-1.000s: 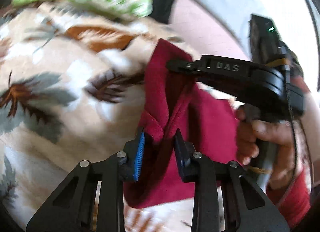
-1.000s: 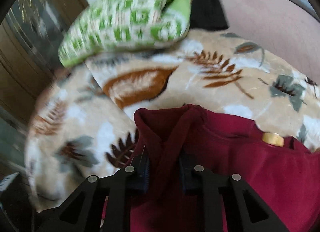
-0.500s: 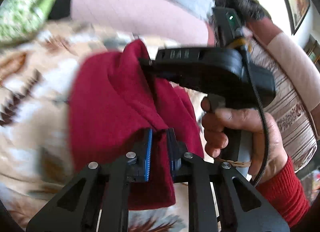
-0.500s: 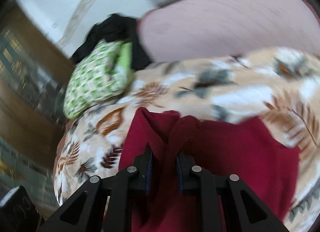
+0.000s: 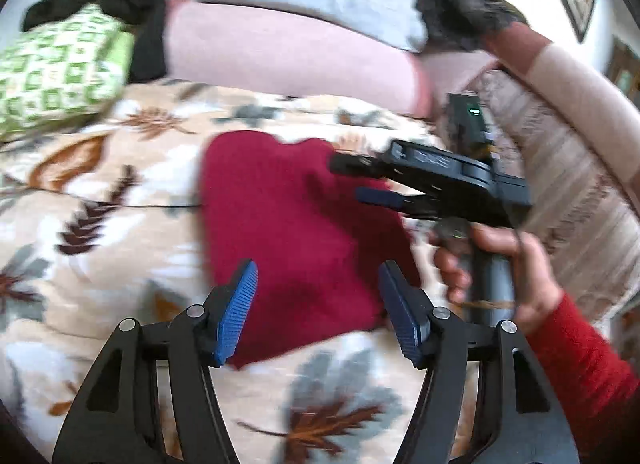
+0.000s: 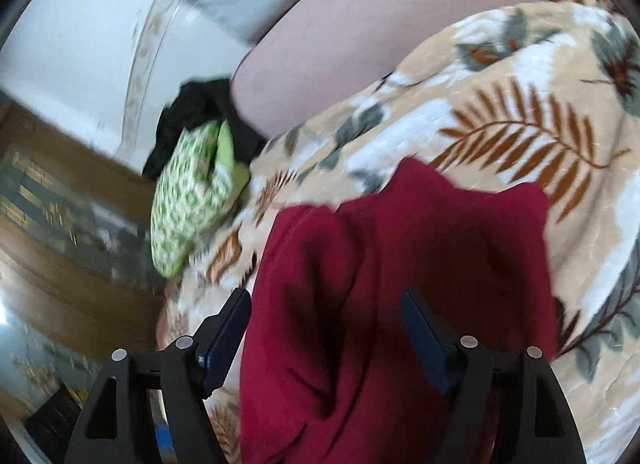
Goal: Fold small clothes
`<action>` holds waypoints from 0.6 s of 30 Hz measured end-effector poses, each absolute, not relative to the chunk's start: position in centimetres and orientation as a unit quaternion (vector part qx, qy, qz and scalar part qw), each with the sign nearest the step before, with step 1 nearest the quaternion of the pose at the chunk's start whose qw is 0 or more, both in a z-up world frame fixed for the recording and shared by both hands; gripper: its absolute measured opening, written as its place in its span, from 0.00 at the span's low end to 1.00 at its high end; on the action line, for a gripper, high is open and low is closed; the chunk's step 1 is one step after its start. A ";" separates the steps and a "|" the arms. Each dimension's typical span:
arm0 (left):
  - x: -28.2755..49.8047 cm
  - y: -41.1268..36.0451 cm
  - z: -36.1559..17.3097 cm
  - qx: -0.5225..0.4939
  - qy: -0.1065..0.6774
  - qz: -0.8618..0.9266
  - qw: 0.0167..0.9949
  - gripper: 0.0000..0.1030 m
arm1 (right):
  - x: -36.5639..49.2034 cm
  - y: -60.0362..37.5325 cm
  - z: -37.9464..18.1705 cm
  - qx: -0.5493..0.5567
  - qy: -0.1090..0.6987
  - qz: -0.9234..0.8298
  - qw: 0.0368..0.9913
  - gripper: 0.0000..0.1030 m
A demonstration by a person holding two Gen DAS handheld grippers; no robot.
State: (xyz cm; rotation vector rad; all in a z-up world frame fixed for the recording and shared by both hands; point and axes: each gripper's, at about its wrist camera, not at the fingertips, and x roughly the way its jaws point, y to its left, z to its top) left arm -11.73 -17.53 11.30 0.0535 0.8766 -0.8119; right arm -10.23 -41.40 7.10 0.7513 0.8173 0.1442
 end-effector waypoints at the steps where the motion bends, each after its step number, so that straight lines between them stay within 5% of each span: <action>1: -11.1 -17.2 10.4 0.032 0.421 -0.361 0.832 0.61 | -9.7 -40.6 6.8 0.344 0.398 0.069 0.847 0.77; 6: -9.8 -17.5 5.6 0.044 0.475 -0.336 0.812 0.61 | -7.0 -38.3 3.7 0.342 0.439 0.060 0.829 0.77; 8: -10.4 -17.8 4.5 0.045 0.482 -0.345 0.804 0.61 | -6.6 -36.6 3.1 0.305 0.447 0.048 0.839 0.58; 9: -10.6 -18.1 4.4 0.051 0.482 -0.348 0.803 0.61 | -6.5 -35.9 3.2 0.287 0.447 0.045 0.846 0.40; 12: -11.3 -19.0 5.6 0.058 0.466 -0.362 0.805 0.61 | -7.3 -34.9 4.8 0.239 0.442 0.033 0.864 0.25; 18: -11.7 -19.9 10.3 0.056 0.411 -0.388 0.823 0.61 | -9.0 -37.1 10.3 0.165 0.430 0.020 0.887 0.23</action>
